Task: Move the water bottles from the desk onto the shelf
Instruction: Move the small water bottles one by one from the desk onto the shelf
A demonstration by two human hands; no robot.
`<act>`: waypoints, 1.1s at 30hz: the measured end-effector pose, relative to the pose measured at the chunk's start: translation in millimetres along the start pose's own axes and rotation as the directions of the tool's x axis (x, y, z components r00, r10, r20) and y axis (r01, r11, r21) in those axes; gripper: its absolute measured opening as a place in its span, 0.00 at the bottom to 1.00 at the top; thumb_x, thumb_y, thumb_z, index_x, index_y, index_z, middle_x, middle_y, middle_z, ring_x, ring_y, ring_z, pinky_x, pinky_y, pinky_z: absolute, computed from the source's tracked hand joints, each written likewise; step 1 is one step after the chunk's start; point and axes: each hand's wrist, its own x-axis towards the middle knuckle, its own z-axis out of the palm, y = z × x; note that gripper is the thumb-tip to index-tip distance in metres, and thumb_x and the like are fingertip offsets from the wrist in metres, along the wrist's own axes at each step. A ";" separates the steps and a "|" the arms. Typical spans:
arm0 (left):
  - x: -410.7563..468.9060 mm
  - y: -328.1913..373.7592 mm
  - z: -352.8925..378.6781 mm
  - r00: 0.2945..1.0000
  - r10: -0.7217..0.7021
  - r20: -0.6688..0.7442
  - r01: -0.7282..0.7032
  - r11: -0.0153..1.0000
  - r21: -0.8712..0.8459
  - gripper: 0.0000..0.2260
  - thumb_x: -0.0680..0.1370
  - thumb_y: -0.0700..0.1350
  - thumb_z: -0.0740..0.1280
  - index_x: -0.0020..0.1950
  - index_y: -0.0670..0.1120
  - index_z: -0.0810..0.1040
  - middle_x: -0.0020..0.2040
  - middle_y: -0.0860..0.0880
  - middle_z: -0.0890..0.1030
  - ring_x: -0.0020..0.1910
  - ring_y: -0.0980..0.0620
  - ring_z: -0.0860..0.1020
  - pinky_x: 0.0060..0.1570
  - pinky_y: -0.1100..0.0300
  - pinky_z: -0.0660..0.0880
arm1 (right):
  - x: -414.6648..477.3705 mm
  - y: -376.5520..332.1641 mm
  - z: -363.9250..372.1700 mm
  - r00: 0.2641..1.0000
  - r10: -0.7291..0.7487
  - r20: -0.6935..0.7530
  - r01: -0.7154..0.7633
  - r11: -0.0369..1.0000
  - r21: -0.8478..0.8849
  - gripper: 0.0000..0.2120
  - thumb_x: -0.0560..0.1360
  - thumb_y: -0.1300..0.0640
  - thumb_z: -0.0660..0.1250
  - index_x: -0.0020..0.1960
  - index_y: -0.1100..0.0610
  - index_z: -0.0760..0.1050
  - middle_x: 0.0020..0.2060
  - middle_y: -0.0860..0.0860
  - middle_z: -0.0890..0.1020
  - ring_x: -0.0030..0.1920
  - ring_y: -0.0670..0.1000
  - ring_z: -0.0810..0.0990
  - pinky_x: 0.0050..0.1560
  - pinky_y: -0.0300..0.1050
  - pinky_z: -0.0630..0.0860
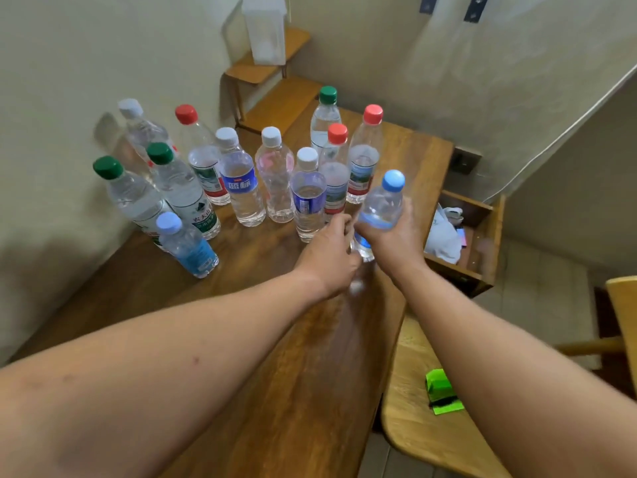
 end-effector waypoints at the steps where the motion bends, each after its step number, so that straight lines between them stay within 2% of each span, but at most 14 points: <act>1: -9.4 -4.0 1.2 1.000 0.001 0.010 -0.001 1.000 0.004 0.24 0.80 0.46 0.69 0.76 0.47 0.70 0.70 0.46 0.80 0.68 0.43 0.79 0.67 0.48 0.75 | -16.9 2.5 -3.8 1.000 -0.002 0.002 0.002 1.000 -0.011 0.33 0.65 0.47 0.82 0.63 0.39 0.68 0.56 0.44 0.83 0.57 0.50 0.84 0.60 0.53 0.81; 3: -32.0 -13.1 -0.5 0.999 0.003 0.050 -0.004 1.000 0.031 0.28 0.79 0.45 0.70 0.78 0.47 0.68 0.73 0.45 0.77 0.70 0.44 0.77 0.69 0.50 0.74 | -52.3 4.7 -8.6 1.000 -0.017 0.010 0.017 1.000 -0.010 0.32 0.67 0.51 0.83 0.64 0.41 0.70 0.54 0.43 0.83 0.56 0.48 0.84 0.56 0.45 0.80; 4: -43.0 -17.5 -4.0 0.997 0.000 0.073 -0.004 0.999 0.050 0.30 0.78 0.44 0.71 0.80 0.47 0.67 0.74 0.45 0.76 0.72 0.44 0.76 0.70 0.51 0.73 | -69.0 3.3 -8.7 0.999 -0.019 0.026 0.019 1.000 -0.005 0.31 0.68 0.53 0.83 0.64 0.43 0.71 0.54 0.43 0.83 0.55 0.48 0.84 0.55 0.45 0.80; 7: -74.9 -29.4 -26.9 0.995 0.016 0.094 -0.021 0.998 0.052 0.34 0.76 0.44 0.72 0.80 0.52 0.65 0.76 0.48 0.75 0.72 0.46 0.77 0.70 0.51 0.75 | -113.2 -8.3 2.7 0.989 -0.031 0.144 0.034 0.999 -0.016 0.30 0.68 0.57 0.83 0.64 0.48 0.73 0.53 0.45 0.84 0.53 0.45 0.85 0.60 0.54 0.83; 11: -143.1 -49.0 -79.5 0.997 0.066 0.035 -0.063 0.996 -0.061 0.37 0.71 0.49 0.76 0.77 0.61 0.65 0.71 0.57 0.78 0.67 0.55 0.80 0.67 0.53 0.77 | -183.2 -49.1 29.0 0.957 -0.125 0.260 0.119 0.992 0.039 0.29 0.70 0.58 0.82 0.65 0.48 0.73 0.54 0.46 0.85 0.54 0.44 0.86 0.59 0.54 0.84; 13: -191.5 -62.6 -110.1 0.996 0.081 -0.046 -0.086 0.988 -0.128 0.36 0.71 0.49 0.79 0.76 0.59 0.69 0.68 0.61 0.79 0.65 0.61 0.79 0.65 0.56 0.77 | -229.8 -76.0 45.6 0.930 -0.199 0.308 0.177 0.979 0.098 0.28 0.70 0.59 0.82 0.64 0.47 0.74 0.54 0.47 0.86 0.55 0.45 0.86 0.59 0.52 0.84; 16: -284.6 -90.8 -170.5 0.973 0.121 -0.197 -0.158 0.970 -0.182 0.24 0.73 0.45 0.79 0.67 0.56 0.77 0.61 0.56 0.83 0.60 0.58 0.82 0.59 0.53 0.81 | -320.5 -123.2 77.7 0.859 -0.324 0.397 0.279 0.946 0.166 0.27 0.71 0.63 0.82 0.63 0.47 0.75 0.53 0.47 0.87 0.54 0.46 0.87 0.56 0.46 0.83; 18: -355.9 -111.3 -212.8 0.959 0.087 -0.271 -0.131 0.980 -0.151 0.22 0.73 0.43 0.80 0.62 0.56 0.78 0.56 0.56 0.84 0.56 0.58 0.83 0.54 0.59 0.80 | -384.3 -151.9 99.7 0.787 -0.385 0.482 0.346 0.922 0.172 0.27 0.70 0.63 0.83 0.62 0.47 0.76 0.53 0.47 0.87 0.53 0.47 0.87 0.54 0.44 0.83; 20: -428.7 -131.7 -255.8 0.951 0.041 -0.307 -0.072 0.994 -0.088 0.21 0.71 0.49 0.80 0.61 0.56 0.78 0.55 0.57 0.83 0.53 0.60 0.83 0.53 0.58 0.81 | -445.2 -174.6 124.6 0.710 -0.400 0.580 0.386 0.909 0.155 0.27 0.69 0.60 0.84 0.62 0.46 0.76 0.53 0.47 0.87 0.53 0.47 0.87 0.52 0.46 0.84; 23: -530.6 -164.2 -316.2 0.950 -0.024 -0.311 0.041 0.998 0.047 0.15 0.72 0.50 0.76 0.56 0.54 0.77 0.52 0.54 0.85 0.49 0.56 0.82 0.48 0.54 0.80 | -529.4 -204.6 165.7 0.534 -0.435 0.725 0.474 0.864 0.169 0.28 0.68 0.51 0.83 0.65 0.43 0.77 0.56 0.47 0.86 0.55 0.48 0.86 0.53 0.53 0.85; 25: -595.5 -184.8 -350.6 0.927 -0.061 -0.369 0.107 0.989 0.105 0.17 0.72 0.54 0.75 0.57 0.58 0.72 0.54 0.55 0.84 0.50 0.55 0.82 0.51 0.54 0.80 | -581.1 -223.7 193.5 0.396 -0.455 0.798 0.547 0.815 0.193 0.28 0.70 0.48 0.81 0.67 0.41 0.76 0.59 0.44 0.85 0.58 0.46 0.85 0.57 0.52 0.84; 27: -655.2 -207.5 -379.7 0.903 -0.077 -0.423 0.173 0.966 0.192 0.21 0.74 0.60 0.75 0.60 0.63 0.68 0.57 0.60 0.81 0.56 0.57 0.81 0.54 0.58 0.78 | -629.8 -243.2 221.2 0.237 -0.483 0.843 0.610 0.749 0.258 0.26 0.73 0.54 0.79 0.68 0.43 0.77 0.58 0.44 0.85 0.58 0.45 0.85 0.58 0.46 0.82; 29: -706.0 -227.4 -402.8 0.882 -0.122 -0.455 0.234 0.952 0.199 0.21 0.74 0.61 0.74 0.61 0.63 0.67 0.56 0.63 0.78 0.57 0.60 0.79 0.53 0.61 0.75 | -671.7 -260.4 248.6 0.110 -0.481 0.870 0.637 0.706 0.310 0.25 0.74 0.58 0.77 0.69 0.46 0.77 0.55 0.45 0.86 0.55 0.45 0.86 0.57 0.47 0.82; 33: -792.0 -259.5 -429.5 0.797 -0.228 -0.560 0.357 0.925 0.131 0.24 0.71 0.63 0.71 0.66 0.62 0.71 0.58 0.63 0.80 0.56 0.60 0.81 0.55 0.56 0.79 | -745.6 -284.1 301.1 -0.066 -0.485 0.872 0.634 0.654 0.412 0.22 0.76 0.60 0.76 0.68 0.53 0.76 0.56 0.46 0.85 0.57 0.44 0.85 0.59 0.48 0.82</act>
